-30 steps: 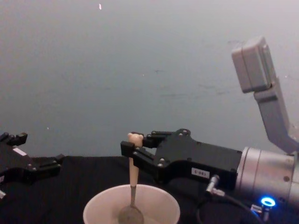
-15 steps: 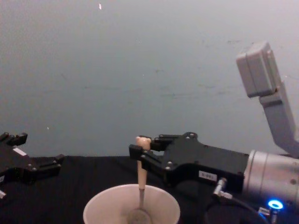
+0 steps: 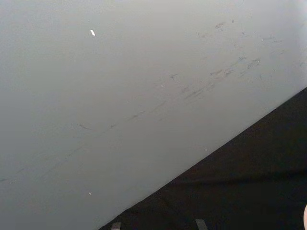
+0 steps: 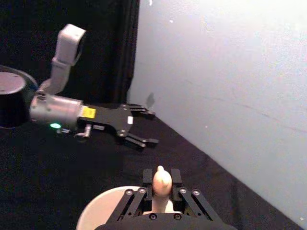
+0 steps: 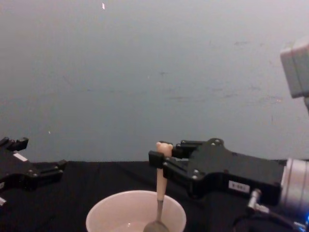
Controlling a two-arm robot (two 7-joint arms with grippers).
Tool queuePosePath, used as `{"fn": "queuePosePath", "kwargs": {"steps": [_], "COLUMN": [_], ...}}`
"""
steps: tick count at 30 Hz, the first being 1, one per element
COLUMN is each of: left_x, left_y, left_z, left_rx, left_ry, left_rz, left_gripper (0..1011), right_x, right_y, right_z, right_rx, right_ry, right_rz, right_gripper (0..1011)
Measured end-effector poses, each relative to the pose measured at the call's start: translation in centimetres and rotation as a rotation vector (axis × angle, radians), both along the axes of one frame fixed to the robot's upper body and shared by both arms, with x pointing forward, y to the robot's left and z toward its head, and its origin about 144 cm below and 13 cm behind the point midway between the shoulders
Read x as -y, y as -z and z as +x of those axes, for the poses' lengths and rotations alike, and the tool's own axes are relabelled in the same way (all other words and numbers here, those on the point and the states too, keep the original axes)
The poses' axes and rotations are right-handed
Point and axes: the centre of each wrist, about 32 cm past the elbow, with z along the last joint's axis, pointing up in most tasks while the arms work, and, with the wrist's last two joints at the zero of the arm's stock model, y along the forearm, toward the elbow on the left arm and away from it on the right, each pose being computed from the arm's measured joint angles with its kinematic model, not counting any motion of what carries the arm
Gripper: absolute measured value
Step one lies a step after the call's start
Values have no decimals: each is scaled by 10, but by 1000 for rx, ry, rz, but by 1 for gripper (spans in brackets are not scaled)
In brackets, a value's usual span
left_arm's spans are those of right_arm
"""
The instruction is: Pick up the stirring spoon with one hand, stir inside the cup, then place it back in its original position.
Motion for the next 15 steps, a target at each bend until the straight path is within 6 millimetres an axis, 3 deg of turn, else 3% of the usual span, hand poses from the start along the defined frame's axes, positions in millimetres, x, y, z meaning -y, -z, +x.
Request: {"fn": "queuePosePath", "kwargs": {"steps": [7,15], "left_x": [0,0], "left_y": [0,0], "left_z": [0,0], "left_rx": [0,0], "left_ry": [0,0], "left_rz": [0,0], "left_gripper": [1001,1001], "right_x": [-3,-16], "right_y": [0,2], "right_z": [-11,-8], "right_rx": [-17,-20], "right_ry": [-53,-81], "right_rz": [1,5], "right_gripper": [215,215]}}
